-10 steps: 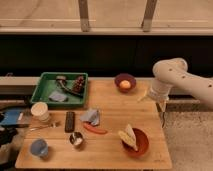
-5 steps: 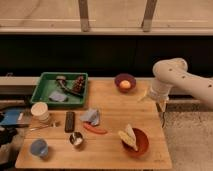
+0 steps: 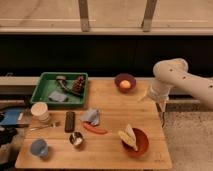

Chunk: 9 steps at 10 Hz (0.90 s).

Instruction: Place brush in plastic cup

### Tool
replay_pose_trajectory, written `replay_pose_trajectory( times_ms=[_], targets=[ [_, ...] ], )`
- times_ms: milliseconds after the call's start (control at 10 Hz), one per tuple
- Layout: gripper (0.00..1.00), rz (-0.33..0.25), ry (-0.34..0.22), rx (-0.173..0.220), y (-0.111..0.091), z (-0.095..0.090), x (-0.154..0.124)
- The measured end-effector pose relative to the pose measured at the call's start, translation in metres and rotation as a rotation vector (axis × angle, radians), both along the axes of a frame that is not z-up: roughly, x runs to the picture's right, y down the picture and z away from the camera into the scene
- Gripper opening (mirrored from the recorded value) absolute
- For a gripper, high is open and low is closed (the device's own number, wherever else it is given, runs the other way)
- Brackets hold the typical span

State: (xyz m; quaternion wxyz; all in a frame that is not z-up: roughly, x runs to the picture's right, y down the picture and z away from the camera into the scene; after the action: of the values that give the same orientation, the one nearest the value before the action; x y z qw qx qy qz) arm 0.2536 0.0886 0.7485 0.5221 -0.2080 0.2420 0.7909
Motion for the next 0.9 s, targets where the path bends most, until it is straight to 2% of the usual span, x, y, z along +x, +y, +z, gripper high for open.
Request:
replay_pose_trajectory(
  times_ms=[100, 400, 700, 900],
  targets=[
    [0.80, -0.014, -0.022, 0.011, -0.002, -0.001, -0.006],
    [0.80, -0.094, -0.107, 0.059, -0.017, 0.006, -0.059],
    [0.80, -0.217, -0.202, 0.107, -0.037, 0.018, -0.129],
    [0.80, -0.331, -0.276, 0.147, -0.052, 0.025, -0.185]
  ],
)
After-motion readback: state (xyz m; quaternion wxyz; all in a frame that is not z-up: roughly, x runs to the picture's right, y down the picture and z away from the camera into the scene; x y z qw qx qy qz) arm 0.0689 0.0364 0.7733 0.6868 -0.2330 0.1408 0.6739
